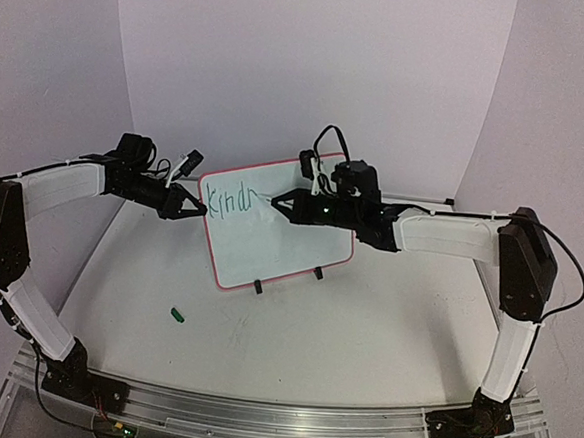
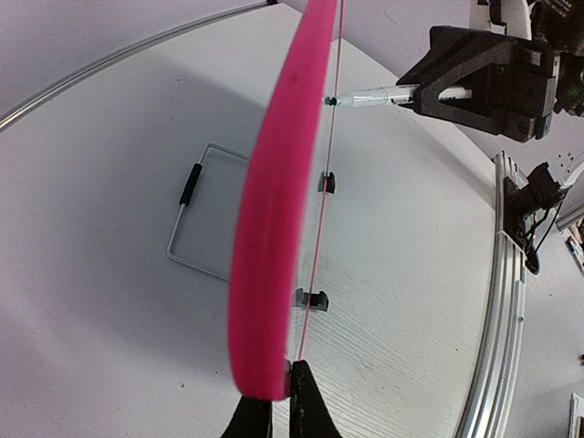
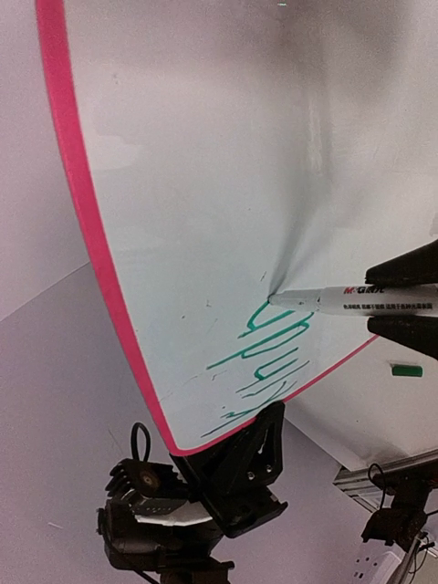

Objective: Write a sentence on the whiteboard

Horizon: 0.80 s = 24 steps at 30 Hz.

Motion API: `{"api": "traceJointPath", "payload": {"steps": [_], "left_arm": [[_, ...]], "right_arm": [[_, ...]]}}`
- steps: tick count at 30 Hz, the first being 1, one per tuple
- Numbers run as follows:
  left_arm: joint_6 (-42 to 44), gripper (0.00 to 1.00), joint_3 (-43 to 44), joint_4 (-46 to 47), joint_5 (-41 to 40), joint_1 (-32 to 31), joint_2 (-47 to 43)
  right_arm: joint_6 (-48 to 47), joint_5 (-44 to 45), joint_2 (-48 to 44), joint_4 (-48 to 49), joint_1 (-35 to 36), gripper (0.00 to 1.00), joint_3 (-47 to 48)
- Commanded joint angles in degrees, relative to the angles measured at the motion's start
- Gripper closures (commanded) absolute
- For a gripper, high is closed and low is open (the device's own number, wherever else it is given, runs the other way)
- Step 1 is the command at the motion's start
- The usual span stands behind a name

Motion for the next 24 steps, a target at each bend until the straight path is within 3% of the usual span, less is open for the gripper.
{"api": "traceJointPath", "payload": {"steps": [1,15,24], "left_arm": [[2.1,1.0,1.0,-2.6,-3.3,-0.2,0.4],[2.0,1.0,1.0,-2.6,-3.2,-0.2,0.4],[2.0,1.0,1.0,-2.6,-3.3,-0.2,0.3]], "right_arm": [[0.1,2.3,-2.5,0.9,-0.9,1.0,-1.5],[0.7,0.5,-2.7,0.9,-0.9,1.0,-3.8],[0.6,-1.4,-8.1,1.8,-0.9,1.0,-5.6]]}}
